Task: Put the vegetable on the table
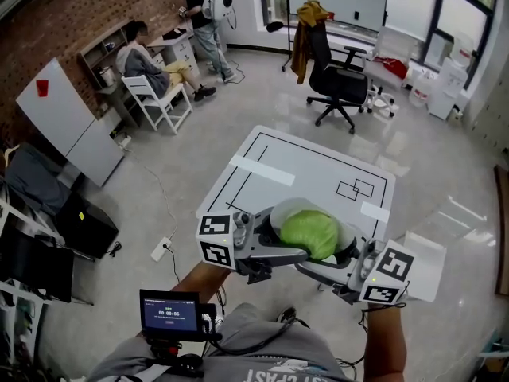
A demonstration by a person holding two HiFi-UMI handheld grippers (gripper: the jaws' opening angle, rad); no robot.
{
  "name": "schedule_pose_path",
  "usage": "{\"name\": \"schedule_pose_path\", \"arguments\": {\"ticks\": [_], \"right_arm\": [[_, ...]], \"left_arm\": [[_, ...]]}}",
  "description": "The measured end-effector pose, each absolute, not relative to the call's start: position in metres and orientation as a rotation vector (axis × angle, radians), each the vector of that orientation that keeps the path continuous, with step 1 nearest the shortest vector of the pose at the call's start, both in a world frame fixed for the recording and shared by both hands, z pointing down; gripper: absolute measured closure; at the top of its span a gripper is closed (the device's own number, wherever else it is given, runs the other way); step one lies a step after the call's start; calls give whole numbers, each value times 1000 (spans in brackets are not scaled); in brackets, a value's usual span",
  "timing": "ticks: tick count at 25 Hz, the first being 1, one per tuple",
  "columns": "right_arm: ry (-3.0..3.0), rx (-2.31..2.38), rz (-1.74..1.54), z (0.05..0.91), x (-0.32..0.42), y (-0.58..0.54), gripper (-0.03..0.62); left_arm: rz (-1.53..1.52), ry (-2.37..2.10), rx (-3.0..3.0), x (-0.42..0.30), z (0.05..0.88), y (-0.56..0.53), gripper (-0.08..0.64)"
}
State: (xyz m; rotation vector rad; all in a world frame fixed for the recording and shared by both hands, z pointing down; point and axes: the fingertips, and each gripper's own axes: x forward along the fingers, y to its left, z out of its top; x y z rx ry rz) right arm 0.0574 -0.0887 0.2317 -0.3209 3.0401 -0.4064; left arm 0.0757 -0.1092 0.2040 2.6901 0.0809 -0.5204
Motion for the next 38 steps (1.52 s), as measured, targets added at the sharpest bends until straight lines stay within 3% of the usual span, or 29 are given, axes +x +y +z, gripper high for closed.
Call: {"name": "schedule_pose_path", "arguments": {"ticks": [13,26,38], "right_arm": [[3023,-442,-444,245,60,-152,270],[3012,-568,-490,238,5,-275,270],[2980,-672,-559,275,5,-288,270]], "left_arm": [[-463,197,2647,81,218,-171,201],[-448,302,2607,27,212,-293,201],[-380,377,2555,30,250,-305,201]]}}
